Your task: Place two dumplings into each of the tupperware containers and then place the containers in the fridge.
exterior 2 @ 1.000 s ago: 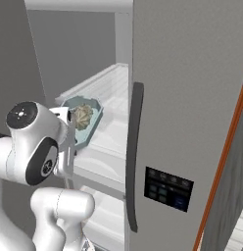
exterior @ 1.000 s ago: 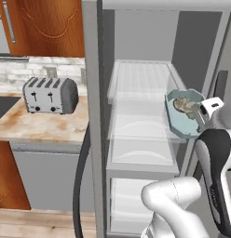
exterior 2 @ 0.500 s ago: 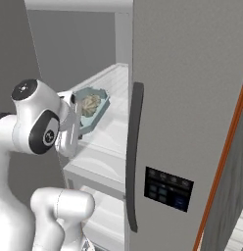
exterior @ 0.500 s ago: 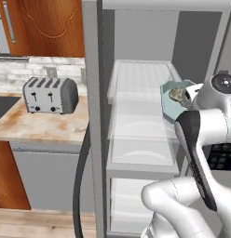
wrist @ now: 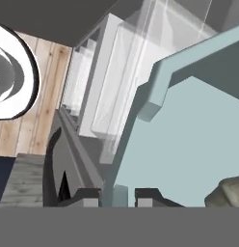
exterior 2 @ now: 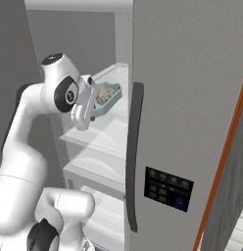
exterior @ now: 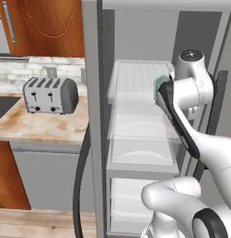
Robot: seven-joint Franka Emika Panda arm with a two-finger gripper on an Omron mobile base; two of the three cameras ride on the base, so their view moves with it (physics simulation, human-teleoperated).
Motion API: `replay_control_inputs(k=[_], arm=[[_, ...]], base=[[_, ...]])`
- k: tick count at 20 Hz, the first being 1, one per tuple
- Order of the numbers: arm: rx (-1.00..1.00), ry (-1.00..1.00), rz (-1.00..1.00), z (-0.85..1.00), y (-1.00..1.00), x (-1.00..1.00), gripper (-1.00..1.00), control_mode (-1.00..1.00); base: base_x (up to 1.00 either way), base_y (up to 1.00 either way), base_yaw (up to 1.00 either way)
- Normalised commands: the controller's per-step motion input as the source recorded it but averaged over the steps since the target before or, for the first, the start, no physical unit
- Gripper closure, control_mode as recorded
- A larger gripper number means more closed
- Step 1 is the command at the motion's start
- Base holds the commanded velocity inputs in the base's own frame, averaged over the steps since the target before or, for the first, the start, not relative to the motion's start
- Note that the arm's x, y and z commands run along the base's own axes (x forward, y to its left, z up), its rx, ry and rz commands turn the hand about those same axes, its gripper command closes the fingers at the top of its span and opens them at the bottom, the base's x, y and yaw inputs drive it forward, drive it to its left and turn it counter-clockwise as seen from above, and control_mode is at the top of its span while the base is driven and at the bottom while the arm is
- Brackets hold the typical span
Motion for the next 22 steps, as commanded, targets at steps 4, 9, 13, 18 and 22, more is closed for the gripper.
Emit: replay_control_inputs(k=[4, 9, 13, 18, 22], arm=[[0.0, 0.09, -0.08, 0.0, -0.24, 0.93, 1.0, -1.0], [0.0, 0.01, 0.0, 0.0, -0.17, 0.95, 1.0, -1.0], [0.0, -0.01, 0.0, -0.04, -0.28, 0.89, 1.0, -1.0], [0.0, -0.05, 0.0, -0.15, -0.28, 0.76, 1.0, -1.0], [0.0, 0.0, -0.01, -0.17, -0.39, 0.85, 1.0, -1.0]], base=[[0.0, 0.0, 0.0], [0.0, 0.0, 0.0], [0.0, 0.0, 0.0], [0.0, 0.0, 0.0], [0.0, 0.0, 0.0]])
